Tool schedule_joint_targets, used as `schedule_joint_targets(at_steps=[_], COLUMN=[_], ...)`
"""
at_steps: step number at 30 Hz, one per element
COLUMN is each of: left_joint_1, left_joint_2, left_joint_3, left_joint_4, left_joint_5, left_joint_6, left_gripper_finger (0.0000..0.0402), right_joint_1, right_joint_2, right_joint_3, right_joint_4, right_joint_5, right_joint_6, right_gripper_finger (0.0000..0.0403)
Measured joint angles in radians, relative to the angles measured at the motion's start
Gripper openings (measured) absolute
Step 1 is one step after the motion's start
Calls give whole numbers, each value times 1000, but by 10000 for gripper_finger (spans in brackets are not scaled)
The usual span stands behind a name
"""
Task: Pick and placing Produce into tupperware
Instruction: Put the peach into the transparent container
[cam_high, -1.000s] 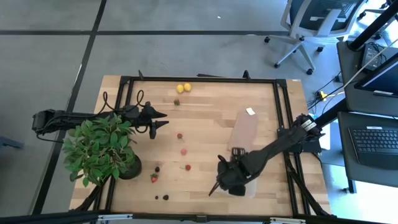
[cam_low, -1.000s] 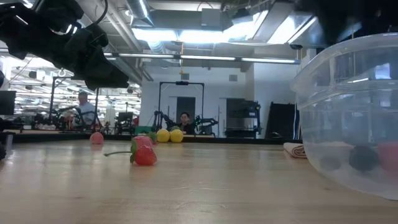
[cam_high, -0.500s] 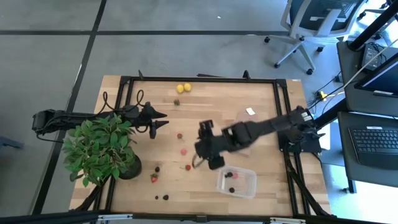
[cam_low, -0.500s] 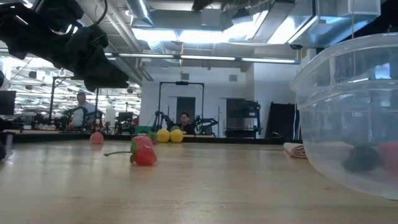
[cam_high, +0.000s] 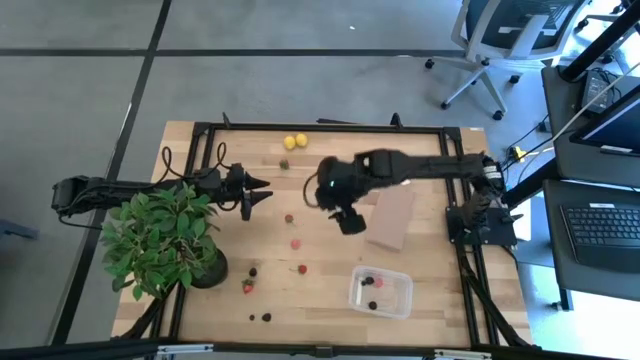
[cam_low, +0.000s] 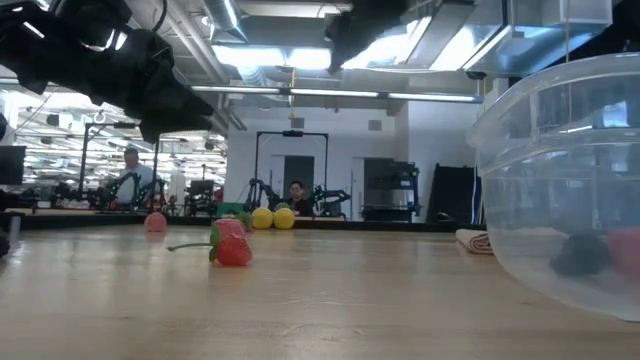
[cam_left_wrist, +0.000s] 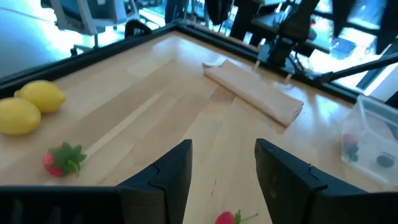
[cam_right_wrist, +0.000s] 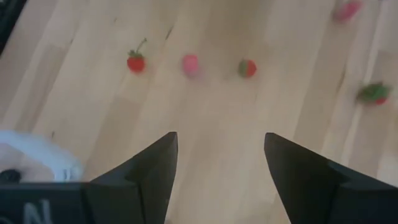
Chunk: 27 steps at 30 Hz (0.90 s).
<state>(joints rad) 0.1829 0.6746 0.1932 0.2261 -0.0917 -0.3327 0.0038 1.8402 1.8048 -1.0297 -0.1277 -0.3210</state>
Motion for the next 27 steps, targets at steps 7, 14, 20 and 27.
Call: schedule_joint_targets(at_steps=[7,14,20,27], left_joint_1=[0,0,0,0], left_joint_2=[0,0,0,0], left_joint_3=[0,0,0,0], left_joint_4=[71,95,150,230], left_joint_5=[0,-23,-61,-64], left_joint_6=[2,2,-1,-1], left_gripper_finger=[165,165,165,192], right_joint_1=[-106,-172,-185,-185], right_joint_2=[-257,-612,-807,-876], right_joint_3=[-396,-828,-1134,-1280], right_joint_4=[144,599,1008,1204], right_joint_5=[-31,-30,-4,58], right_joint_6=[0,138,266,317], right_gripper_finger=[242,242,242,242])
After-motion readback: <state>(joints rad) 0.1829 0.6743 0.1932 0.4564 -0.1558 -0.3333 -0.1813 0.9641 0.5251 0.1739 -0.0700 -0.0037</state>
